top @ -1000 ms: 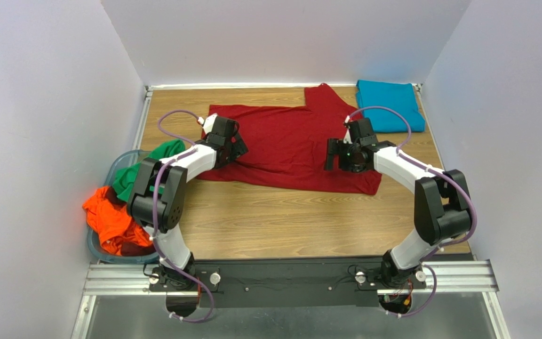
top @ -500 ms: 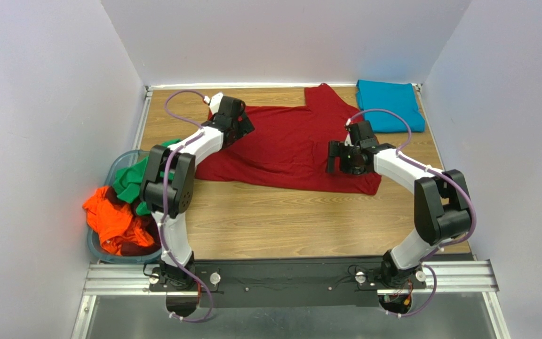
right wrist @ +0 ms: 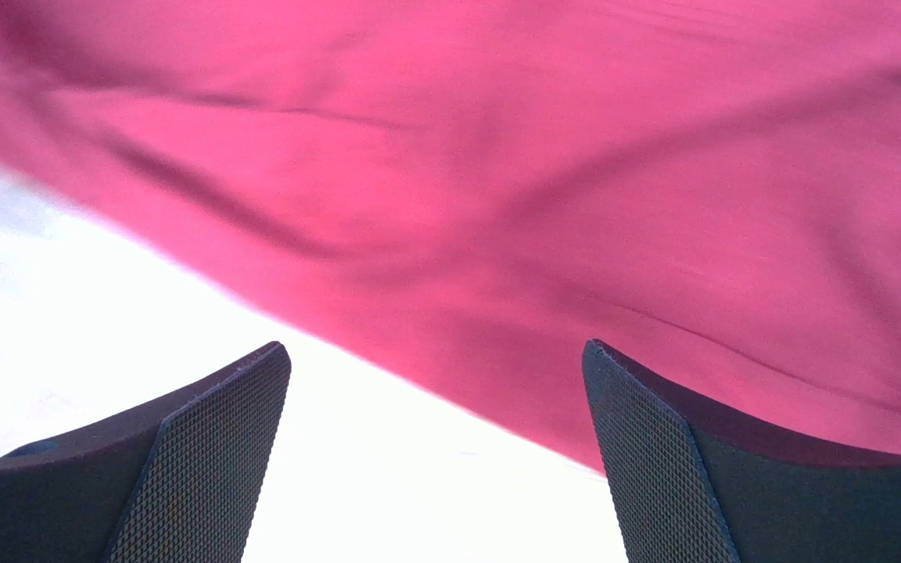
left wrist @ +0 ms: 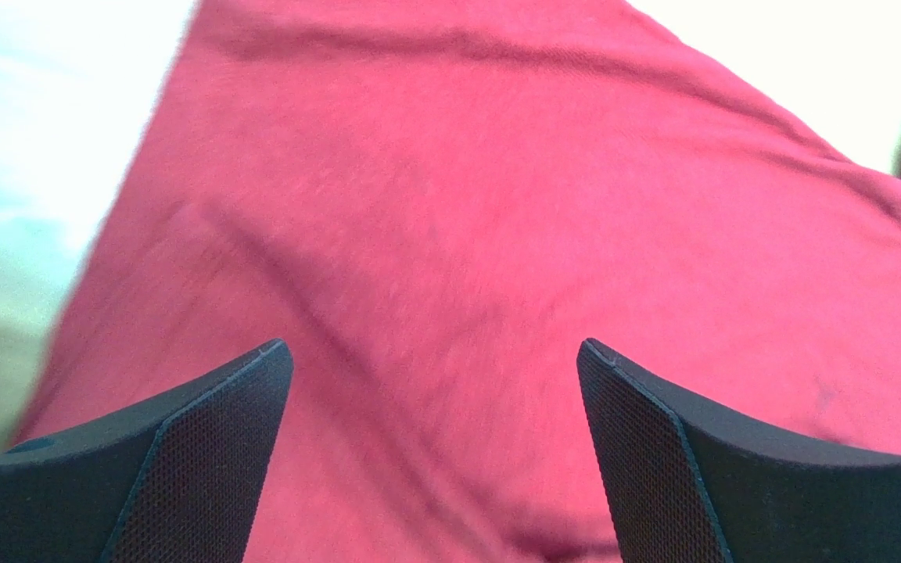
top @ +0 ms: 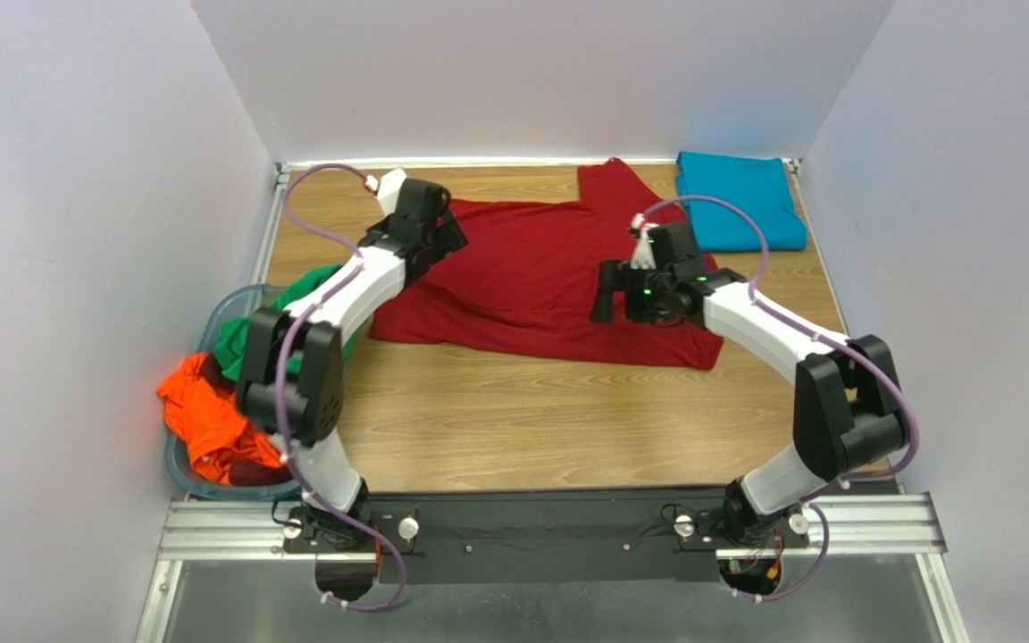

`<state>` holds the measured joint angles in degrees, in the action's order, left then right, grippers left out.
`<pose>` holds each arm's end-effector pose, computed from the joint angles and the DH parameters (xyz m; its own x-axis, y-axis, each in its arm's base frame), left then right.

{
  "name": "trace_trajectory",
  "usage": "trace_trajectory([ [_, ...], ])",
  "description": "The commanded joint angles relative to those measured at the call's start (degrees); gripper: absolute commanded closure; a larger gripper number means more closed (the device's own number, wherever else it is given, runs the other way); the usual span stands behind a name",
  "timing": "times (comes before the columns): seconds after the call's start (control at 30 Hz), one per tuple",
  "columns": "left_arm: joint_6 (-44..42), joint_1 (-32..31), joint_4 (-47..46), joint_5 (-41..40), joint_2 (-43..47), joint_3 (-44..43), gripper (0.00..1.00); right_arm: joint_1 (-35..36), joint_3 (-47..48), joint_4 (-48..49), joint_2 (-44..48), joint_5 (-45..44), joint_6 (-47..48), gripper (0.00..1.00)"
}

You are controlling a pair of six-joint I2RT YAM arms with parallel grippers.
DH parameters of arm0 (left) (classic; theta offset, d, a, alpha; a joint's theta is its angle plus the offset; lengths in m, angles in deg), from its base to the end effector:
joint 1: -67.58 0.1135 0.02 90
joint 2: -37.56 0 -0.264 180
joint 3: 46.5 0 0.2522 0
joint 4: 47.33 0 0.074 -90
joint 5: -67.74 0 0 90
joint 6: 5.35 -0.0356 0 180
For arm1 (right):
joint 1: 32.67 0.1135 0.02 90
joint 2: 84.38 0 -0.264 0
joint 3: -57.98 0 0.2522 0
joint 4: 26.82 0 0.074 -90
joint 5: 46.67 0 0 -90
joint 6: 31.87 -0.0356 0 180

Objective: Fold and stack the t-shirts
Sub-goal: Fold the tshirt

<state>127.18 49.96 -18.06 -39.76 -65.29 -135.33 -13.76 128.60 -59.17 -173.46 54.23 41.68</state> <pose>0.3864 -0.1115 0.2358 -0.5357 -0.5063 -0.6758 -0.3828 0.8590 -0.3401 0.3042 0.1113 0.2132 -0.8253 0.0112 -0.5645 -0.2060 0.9249 0.3195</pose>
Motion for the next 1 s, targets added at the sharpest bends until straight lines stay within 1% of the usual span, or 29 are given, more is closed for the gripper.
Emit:
trace_trajectory([
  [0.0, -0.7, 0.3, -0.1, -2.4, 8.1, 5.7, 0.02, 6.8, 5.7, 1.9, -3.5, 3.9, -0.2, 0.0],
  [0.03, -0.3, 0.3, -0.2, -1.8, 9.7, 8.7, 0.02, 9.6, 6.8, 2.1, -4.5, 3.7, -0.5, 0.0],
  [0.1, 0.0, 0.3, -1.7, 0.3, 10.7, 11.9, 0.02, 12.3, 10.7, 2.4, -7.6, 2.8, -0.7, 0.0],
  [0.17, 0.7, 0.3, -3.3, 3.2, 11.2, 16.4, 0.02, 15.2, 13.9, 2.3, -12.3, -2.0, 1.1, 0.0],
  [0.2, 0.7, 0.3, -5.3, 3.3, 11.0, 17.7, 0.02, 15.7, 15.2, 2.3, -13.9, -4.1, 2.3, 0.0],
  [0.23, 0.7, 0.3, -6.3, 3.3, 10.6, 18.8, 0.02, 16.6, 18.3, 2.3, -16.0, -8.0, 5.4, 0.0],
  [0.27, 0.7, 0.3, -7.1, 3.3, 9.8, 20.0, 0.02, 16.9, 19.7, 2.2, -19.3, -10.8, 6.9, 0.0],
  [0.3, 0.2, 0.3, -7.5, 6.8, 9.4, 20.3, 0.02, 17.1, 22.1, 2.2, -21.1, -12.9, 9.7, 0.0],
  [0.33, 0.0, 0.3, -7.8, 6.9, 9.2, 20.4, 0.02, 17.2, 23.1, 2.2, -23.7, -13.6, 10.9, 0.0],
  [0.4, 0.0, 0.3, -8.0, 6.4, 8.6, 20.6, 0.02, 17.3, 25.0, 1.8, -26.0, -15.1, 12.1, 0.0],
  [0.47, 0.4, 0.4, -8.0, 5.3, 8.1, 21.2, 0.02, 17.5, 26.3, 1.8, -28.0, -13.9, 14.4, 0.0],
  [0.57, 0.2, 0.6, -7.9, 4.8, 7.0, 22.1, 0.02, 19.0, 26.7, 1.8, -29.0, -13.5, 15.8, 0.0],
  [0.6, 0.2, 0.8, -8.0, 4.9, 6.7, 22.3, 0.02, 19.4, 26.7, 1.8, -29.6, -14.2, 17.7, 0.0],
  [0.67, 0.3, 1.0, -8.4, 5.4, 5.5, 22.9, 0.02, 20.5, 26.8, 1.9, -29.8, -16.9, 18.3, 0.0],
  [0.83, -0.2, 1.4, -7.4, 5.4, 3.1, 22.6, 0.02, 20.8, 28.6, 1.8, -28.9, -25.0, 17.5, 0.0],
  [0.9, 0.1, 1.5, -7.2, 4.6, 3.4, 22.7, 0.02, 20.9, 29.0, 1.8, -28.3, -25.5, 17.8, 0.0],
  [0.97, 0.1, 1.7, -7.2, 5.0, 3.5, 23.0, 0.02, 21.0, 29.0, 1.8, -27.3, -23.5, 18.5, 0.0],
])
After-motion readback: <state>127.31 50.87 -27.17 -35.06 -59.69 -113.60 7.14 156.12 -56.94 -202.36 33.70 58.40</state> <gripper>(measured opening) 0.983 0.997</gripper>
